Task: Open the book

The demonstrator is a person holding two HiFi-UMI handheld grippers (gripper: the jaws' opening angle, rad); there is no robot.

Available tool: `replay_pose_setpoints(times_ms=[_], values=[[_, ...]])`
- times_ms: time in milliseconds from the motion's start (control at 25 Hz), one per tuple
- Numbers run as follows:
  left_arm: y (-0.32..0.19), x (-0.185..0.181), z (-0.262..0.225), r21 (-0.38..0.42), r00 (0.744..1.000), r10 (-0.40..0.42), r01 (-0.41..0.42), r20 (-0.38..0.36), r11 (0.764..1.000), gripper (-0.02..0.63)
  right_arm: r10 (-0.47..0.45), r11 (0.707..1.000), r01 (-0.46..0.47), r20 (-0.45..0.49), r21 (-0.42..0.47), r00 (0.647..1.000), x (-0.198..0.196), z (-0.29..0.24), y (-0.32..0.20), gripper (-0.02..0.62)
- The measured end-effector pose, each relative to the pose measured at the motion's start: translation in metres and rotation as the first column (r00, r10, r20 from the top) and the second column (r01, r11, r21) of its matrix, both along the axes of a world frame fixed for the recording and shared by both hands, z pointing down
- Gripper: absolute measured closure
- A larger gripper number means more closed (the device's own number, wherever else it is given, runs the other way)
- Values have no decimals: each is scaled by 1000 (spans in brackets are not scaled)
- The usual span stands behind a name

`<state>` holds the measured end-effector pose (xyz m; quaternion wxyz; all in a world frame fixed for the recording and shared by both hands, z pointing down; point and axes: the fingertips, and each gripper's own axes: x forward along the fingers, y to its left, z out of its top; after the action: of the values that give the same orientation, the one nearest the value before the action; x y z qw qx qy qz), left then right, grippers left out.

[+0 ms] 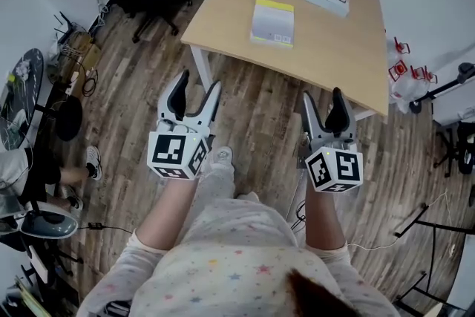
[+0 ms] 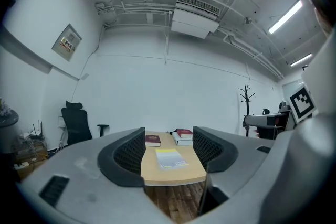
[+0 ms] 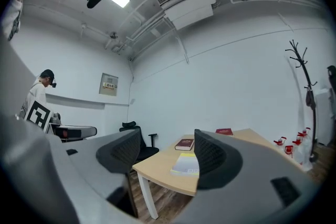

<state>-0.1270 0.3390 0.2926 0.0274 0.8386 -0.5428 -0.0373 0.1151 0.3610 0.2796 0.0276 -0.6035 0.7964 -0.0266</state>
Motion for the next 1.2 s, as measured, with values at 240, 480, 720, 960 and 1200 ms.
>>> replay_pose_setpoints(times_ms=[240,480,720,960,1200], values=[[-84,-15,-8,-1,999,40,-40,7,999,348,49,998,-49,10,29,999,-14,-14,-74,289],[-141,-26,-11,-1,999,49,-49,-11,999,348,100,994,-101,25,40,995,-18,-21,-119,297],[-174,-26,-2,-21,999,52,-53,-14,998,348,116,993,-116,24,18,993,-13,-12,-148,303],[-207,-14,5,-40,1000,16,-16,-15,999,348,82,997,-82,31,-4,996,-1,-6,-189,303],[-246,9,-1,-35,999,-45,44,-16,998,348,13,1000,-13,25,0,1000,22,-12,-242,306]])
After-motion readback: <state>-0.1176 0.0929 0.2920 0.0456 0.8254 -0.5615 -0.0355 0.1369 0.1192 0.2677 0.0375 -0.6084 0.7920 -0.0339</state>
